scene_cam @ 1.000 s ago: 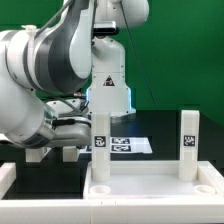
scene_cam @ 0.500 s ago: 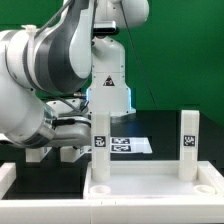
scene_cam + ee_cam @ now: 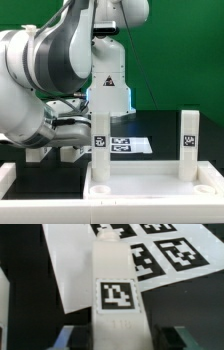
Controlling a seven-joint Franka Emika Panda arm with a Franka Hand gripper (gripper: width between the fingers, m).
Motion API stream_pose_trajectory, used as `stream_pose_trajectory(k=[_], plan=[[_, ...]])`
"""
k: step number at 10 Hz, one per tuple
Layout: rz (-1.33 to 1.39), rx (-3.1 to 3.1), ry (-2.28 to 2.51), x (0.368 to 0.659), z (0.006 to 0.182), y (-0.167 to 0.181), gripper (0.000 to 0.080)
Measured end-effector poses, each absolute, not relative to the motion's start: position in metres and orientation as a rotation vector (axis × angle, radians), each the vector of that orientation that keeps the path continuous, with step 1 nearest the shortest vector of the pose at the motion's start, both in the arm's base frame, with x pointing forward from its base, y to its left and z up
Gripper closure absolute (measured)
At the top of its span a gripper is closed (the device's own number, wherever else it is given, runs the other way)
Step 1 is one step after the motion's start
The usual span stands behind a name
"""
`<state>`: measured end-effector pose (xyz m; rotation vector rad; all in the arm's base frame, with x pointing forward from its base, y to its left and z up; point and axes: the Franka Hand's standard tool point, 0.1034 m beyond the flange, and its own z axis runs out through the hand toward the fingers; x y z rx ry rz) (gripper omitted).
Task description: Assemble desk
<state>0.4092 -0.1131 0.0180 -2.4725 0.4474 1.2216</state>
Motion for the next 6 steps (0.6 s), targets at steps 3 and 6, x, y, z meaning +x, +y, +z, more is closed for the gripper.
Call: stream_pose_trajectory(k=[3,6], plan=[[1.193,-2.450,0.422,0.416,0.068,-0.114,0.0512],[1.142,-2.450,0.433,0.415,0.126,-0.102,0.0511]])
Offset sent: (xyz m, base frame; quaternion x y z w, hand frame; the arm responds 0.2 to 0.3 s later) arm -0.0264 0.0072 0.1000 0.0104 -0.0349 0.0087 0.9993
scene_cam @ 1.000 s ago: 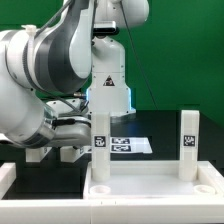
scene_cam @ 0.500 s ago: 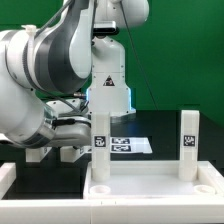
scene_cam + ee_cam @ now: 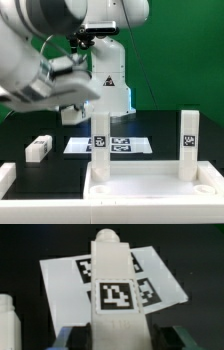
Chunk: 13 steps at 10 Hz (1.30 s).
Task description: Assemble desk
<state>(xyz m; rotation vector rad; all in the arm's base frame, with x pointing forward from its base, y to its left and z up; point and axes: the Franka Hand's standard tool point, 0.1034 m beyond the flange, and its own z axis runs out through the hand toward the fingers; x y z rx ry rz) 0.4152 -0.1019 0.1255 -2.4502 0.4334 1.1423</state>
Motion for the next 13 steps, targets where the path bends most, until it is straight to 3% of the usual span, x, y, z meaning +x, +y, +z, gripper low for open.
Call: stream_pose_trajectory(k=[1,3,4,5,8,9,11,13], plan=[[1.130,-2.469,0.473,0.420,0.134,-0.094,0.0511],[1.075,-2.502,0.473,0.423,0.128,-0.095,0.0511],[0.979,-2.577,0.520,0.432,0.120,-0.094,0.0511],[0.872,-2.670,0.555,0.438,0.108,-0.071,0.0511],[0.625,-2.820,0.593,0.468,0.142,0.004,0.0511],[0.512,-2.850,0.581,0.484,0.146,0.012,0.0511],[0.314,-2.880,0.639,0.489,0.140,0.001,0.0511],[0.154,-2.946,0.563,0.509,0.155,0.004,0.0511]])
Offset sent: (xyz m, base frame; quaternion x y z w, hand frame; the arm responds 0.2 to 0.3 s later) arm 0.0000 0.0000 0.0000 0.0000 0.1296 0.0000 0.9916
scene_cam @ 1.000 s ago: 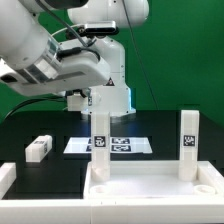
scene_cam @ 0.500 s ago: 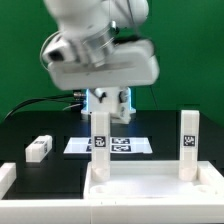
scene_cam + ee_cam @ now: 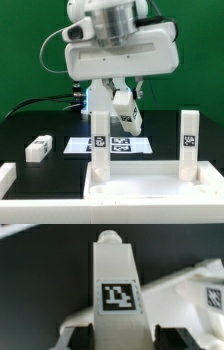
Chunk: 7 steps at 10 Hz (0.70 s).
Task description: Assemble desk
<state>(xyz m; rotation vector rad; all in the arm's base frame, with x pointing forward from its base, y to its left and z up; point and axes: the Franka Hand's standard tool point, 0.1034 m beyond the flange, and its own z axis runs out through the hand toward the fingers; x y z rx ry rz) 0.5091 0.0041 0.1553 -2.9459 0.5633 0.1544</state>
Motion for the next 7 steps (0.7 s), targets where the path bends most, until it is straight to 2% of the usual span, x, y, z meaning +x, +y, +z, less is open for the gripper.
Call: stream_pose_trajectory(k=[1,3,7], plan=[[0.003,-2.946,0.550,0.528,0.177,0.007,0.0511],[-0.320,-2.906,0.669,0.555,0.206,0.012,0.0511],[-0.621,-2.868,0.718,0.547,0.200,0.019,0.0511]])
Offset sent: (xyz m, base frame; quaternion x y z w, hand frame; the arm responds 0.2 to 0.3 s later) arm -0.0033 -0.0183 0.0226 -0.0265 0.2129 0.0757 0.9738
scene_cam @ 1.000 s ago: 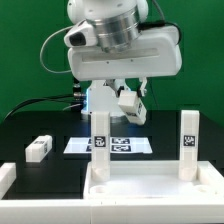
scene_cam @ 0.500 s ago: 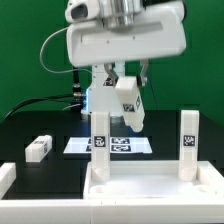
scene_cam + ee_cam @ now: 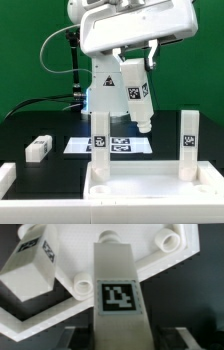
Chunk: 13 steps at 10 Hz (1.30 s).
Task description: Assemble desk
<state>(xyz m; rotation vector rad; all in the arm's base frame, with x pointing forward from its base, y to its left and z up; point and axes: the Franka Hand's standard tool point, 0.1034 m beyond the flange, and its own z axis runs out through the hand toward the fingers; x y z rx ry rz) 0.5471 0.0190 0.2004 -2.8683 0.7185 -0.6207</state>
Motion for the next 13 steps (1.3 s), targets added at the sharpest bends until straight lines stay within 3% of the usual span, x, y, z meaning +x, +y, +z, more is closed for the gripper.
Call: stream_pose_trajectory(k=[2,4,5,9,11,13], plan=[[-0.704,-2.855,0.662,0.560,0.201,0.041,0.0511],[-0.782,-2.872,0.480,0.604,0.207,0.084,0.0511],[-0.788,-2.864,0.446,0.607,0.211,0.102,0.0511],[-0.808,-2.869,0.385,0.605,0.206,0.101,0.0511],[-0.924,-2.930,0.088,0.603,0.180,0.098,0.0511],[-1.049,-2.946,-0.146,0.619,0.178,0.092,0.0511]])
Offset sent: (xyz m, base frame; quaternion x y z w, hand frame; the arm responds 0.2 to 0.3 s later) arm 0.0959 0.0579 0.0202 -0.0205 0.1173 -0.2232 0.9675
